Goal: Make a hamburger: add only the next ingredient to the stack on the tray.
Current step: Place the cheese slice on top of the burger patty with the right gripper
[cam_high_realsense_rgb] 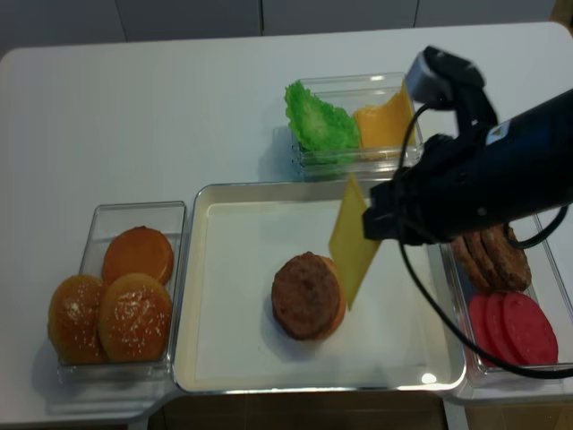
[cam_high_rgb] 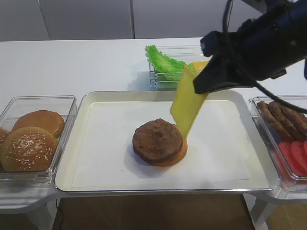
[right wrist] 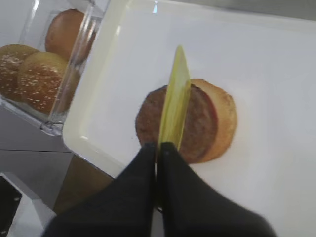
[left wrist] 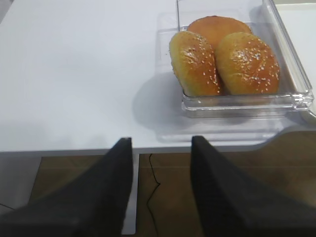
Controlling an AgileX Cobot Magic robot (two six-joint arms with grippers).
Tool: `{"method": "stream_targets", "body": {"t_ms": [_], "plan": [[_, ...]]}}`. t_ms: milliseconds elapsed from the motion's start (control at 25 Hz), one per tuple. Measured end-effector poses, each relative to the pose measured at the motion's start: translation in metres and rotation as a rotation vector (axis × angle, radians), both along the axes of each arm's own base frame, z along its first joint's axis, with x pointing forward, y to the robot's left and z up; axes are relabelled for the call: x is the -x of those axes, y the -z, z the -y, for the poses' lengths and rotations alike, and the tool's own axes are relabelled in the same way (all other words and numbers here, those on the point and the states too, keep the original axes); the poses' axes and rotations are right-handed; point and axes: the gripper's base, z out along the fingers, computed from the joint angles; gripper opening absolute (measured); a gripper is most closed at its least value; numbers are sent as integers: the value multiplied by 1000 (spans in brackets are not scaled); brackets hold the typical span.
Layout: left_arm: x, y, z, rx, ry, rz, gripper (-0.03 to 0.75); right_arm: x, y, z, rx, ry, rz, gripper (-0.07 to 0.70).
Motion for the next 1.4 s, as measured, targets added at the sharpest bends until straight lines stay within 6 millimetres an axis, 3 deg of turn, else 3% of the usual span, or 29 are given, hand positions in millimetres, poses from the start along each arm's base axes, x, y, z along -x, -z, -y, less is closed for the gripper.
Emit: {"method": "stream_targets", "body": {"t_ms": [200, 560, 1400], "plan": [[0, 0, 0, 0, 0, 0, 293, 11, 3, -34, -47, -58, 9, 30], [0, 0, 0, 0, 0, 0, 293, 13, 37, -87, -64, -103, -56, 30], [0, 0, 0, 0, 0, 0, 293, 3, 52, -82, 104, -96, 36, 30]]}}
